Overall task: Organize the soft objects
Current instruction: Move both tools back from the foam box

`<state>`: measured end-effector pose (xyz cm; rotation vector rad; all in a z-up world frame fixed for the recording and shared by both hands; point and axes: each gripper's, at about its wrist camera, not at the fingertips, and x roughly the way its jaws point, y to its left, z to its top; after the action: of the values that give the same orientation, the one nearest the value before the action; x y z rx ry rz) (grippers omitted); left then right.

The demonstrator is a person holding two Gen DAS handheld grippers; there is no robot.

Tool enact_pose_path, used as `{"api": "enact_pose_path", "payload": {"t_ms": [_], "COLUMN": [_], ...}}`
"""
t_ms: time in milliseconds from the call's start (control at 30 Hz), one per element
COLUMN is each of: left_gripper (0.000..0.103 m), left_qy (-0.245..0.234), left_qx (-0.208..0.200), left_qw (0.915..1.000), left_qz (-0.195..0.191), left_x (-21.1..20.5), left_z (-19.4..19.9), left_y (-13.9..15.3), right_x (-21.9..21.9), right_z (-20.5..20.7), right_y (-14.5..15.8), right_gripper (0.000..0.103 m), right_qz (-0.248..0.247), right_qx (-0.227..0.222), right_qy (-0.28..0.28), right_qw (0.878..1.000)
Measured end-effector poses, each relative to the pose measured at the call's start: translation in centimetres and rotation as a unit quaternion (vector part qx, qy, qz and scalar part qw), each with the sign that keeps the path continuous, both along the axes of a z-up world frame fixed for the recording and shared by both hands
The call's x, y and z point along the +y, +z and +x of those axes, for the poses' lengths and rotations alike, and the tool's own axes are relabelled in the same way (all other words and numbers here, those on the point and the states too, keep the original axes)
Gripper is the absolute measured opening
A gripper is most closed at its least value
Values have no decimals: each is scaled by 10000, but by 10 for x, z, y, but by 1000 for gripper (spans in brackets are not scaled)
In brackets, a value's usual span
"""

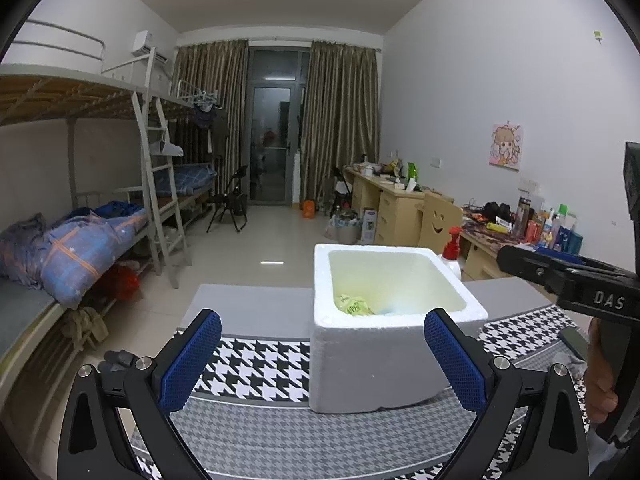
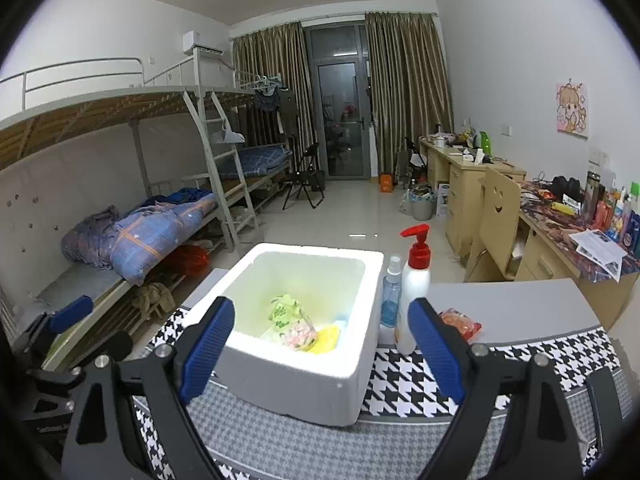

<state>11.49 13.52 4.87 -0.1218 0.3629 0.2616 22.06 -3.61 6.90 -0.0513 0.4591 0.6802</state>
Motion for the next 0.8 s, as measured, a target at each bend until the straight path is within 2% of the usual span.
{"api": "enact_pose_path", "payload": {"t_ms": [800], "left_gripper": [102], "left_qy": [-70], "left_qx": [-199], "left_qw": [9998], "left_qz": [-3], "left_x": [-36], "left_z": [-26], "left_y": [-2], "right_x": [-55], "right_z": [-42], "right_y": [-5], "right_gripper": [92], "right_qz": [201], "right_qx": [-231], "right_qy": [-71], "right_qw": [9995]}}
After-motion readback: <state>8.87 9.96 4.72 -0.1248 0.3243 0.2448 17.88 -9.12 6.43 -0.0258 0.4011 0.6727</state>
